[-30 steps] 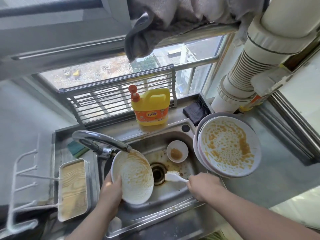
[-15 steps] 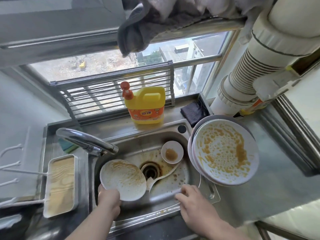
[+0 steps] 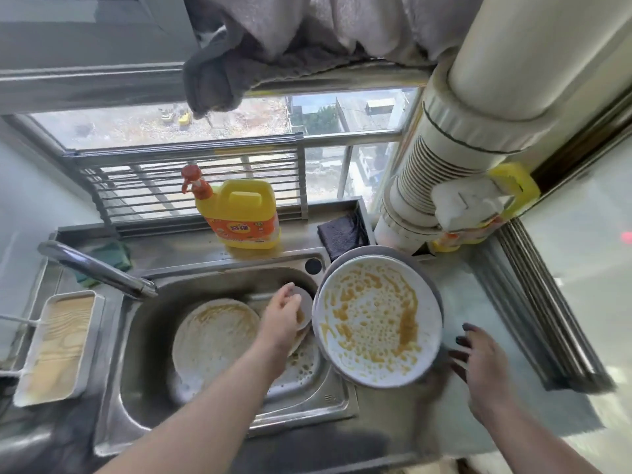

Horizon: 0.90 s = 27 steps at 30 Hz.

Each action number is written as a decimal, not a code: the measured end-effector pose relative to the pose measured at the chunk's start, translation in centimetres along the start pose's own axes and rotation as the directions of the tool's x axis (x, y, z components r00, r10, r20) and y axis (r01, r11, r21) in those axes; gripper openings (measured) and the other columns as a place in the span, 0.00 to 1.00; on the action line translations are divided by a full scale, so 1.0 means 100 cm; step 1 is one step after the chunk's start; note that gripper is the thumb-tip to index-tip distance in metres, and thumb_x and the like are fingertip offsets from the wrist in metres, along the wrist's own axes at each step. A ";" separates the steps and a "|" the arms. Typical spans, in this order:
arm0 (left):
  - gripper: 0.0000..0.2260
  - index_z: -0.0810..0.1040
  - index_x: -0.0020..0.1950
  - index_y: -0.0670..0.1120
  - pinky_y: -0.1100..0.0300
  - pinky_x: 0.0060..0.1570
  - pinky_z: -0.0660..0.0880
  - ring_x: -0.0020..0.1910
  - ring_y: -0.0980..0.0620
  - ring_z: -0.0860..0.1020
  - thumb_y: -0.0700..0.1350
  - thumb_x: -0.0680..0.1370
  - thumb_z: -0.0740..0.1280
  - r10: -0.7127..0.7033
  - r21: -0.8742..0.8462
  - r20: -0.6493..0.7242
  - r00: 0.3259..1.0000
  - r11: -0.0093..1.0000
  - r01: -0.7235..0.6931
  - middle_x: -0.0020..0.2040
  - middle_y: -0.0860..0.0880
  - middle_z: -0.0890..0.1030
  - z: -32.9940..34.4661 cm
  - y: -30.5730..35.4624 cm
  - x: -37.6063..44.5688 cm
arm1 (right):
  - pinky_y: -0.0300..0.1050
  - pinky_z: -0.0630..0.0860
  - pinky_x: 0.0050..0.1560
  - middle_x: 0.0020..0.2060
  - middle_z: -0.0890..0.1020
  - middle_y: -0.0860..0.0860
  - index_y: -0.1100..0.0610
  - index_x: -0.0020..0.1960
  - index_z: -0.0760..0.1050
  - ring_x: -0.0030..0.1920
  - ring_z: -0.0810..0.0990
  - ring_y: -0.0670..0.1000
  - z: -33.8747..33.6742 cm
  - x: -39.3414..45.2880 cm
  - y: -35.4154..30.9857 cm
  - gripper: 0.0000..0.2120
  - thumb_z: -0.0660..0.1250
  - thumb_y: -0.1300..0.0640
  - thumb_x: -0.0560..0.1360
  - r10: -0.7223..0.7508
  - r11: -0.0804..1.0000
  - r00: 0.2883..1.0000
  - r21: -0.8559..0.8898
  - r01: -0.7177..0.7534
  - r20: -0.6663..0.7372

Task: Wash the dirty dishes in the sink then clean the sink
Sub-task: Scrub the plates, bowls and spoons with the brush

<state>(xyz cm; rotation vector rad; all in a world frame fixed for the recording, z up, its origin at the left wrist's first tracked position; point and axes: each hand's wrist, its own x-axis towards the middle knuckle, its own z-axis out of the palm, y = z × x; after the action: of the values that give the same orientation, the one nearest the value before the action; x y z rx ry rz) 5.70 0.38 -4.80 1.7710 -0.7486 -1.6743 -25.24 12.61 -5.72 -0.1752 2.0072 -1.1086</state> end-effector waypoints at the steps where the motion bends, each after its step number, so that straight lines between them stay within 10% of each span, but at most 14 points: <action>1: 0.16 0.72 0.76 0.55 0.62 0.48 0.79 0.56 0.55 0.80 0.50 0.87 0.61 -0.020 -0.033 0.062 0.998 0.999 0.022 0.68 0.49 0.79 0.020 0.006 -0.002 | 0.57 0.79 0.48 0.59 0.80 0.57 0.55 0.70 0.75 0.51 0.82 0.58 0.005 0.008 -0.019 0.18 0.58 0.49 0.85 -0.022 0.997 0.996 -0.065 0.028 0.090; 5: 0.21 0.77 0.69 0.50 0.44 0.63 0.80 0.61 0.44 0.83 0.60 0.86 0.55 -0.100 -0.031 0.137 0.985 0.994 0.105 0.64 0.45 0.84 0.062 0.016 -0.011 | 0.69 0.73 0.69 0.64 0.81 0.56 0.51 0.59 0.78 0.66 0.79 0.60 0.030 0.025 -0.058 0.24 0.54 0.35 0.80 -0.040 0.917 0.919 -0.351 0.189 0.391; 7: 0.23 0.78 0.69 0.48 0.40 0.66 0.78 0.62 0.41 0.82 0.61 0.87 0.54 -0.112 -0.088 0.114 0.987 0.989 0.123 0.63 0.42 0.84 0.068 0.015 -0.010 | 0.65 0.69 0.75 0.75 0.73 0.51 0.48 0.73 0.70 0.74 0.72 0.57 0.036 0.032 -0.055 0.30 0.54 0.31 0.80 -0.026 0.908 0.913 -0.372 0.192 0.408; 12: 0.21 0.86 0.56 0.48 0.54 0.38 0.83 0.44 0.47 0.87 0.59 0.84 0.59 -0.139 -0.141 0.089 0.986 0.978 0.150 0.51 0.45 0.88 0.071 0.007 -0.009 | 0.66 0.76 0.68 0.67 0.79 0.50 0.43 0.78 0.63 0.68 0.79 0.59 0.042 0.026 -0.038 0.26 0.52 0.33 0.84 -0.015 0.976 0.932 -0.199 0.093 0.362; 17: 0.29 0.85 0.61 0.46 0.39 0.55 0.83 0.54 0.39 0.86 0.66 0.82 0.56 -0.182 -0.239 0.183 0.966 0.945 0.223 0.57 0.40 0.87 0.048 -0.008 -0.013 | 0.64 0.77 0.67 0.70 0.77 0.50 0.42 0.79 0.62 0.68 0.78 0.55 0.052 -0.008 -0.039 0.31 0.52 0.30 0.80 -0.052 0.977 0.918 -0.171 0.129 0.393; 21: 0.31 0.83 0.65 0.44 0.33 0.57 0.81 0.61 0.34 0.83 0.67 0.81 0.55 -0.172 -0.307 0.248 0.953 0.920 0.245 0.64 0.36 0.83 -0.010 -0.026 -0.012 | 0.53 0.80 0.52 0.53 0.84 0.37 0.25 0.59 0.70 0.53 0.83 0.41 0.082 -0.060 -0.042 0.14 0.53 0.30 0.77 -0.195 0.927 0.868 -0.203 0.315 0.456; 27: 0.33 0.85 0.66 0.46 0.37 0.52 0.82 0.62 0.34 0.83 0.66 0.82 0.51 -0.208 -0.437 0.199 0.958 0.856 0.277 0.66 0.35 0.82 -0.136 -0.041 -0.006 | 0.57 0.67 0.75 0.71 0.74 0.49 0.42 0.80 0.64 0.72 0.72 0.53 0.182 -0.116 -0.008 0.25 0.57 0.38 0.85 -0.169 0.856 0.820 -0.331 0.397 0.547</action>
<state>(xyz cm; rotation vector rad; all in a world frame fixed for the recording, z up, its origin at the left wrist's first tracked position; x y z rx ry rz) 19.32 4.07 -6.83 1.4563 -0.1518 -1.9669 -4.85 5.82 -3.33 -0.9422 1.7397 -0.6688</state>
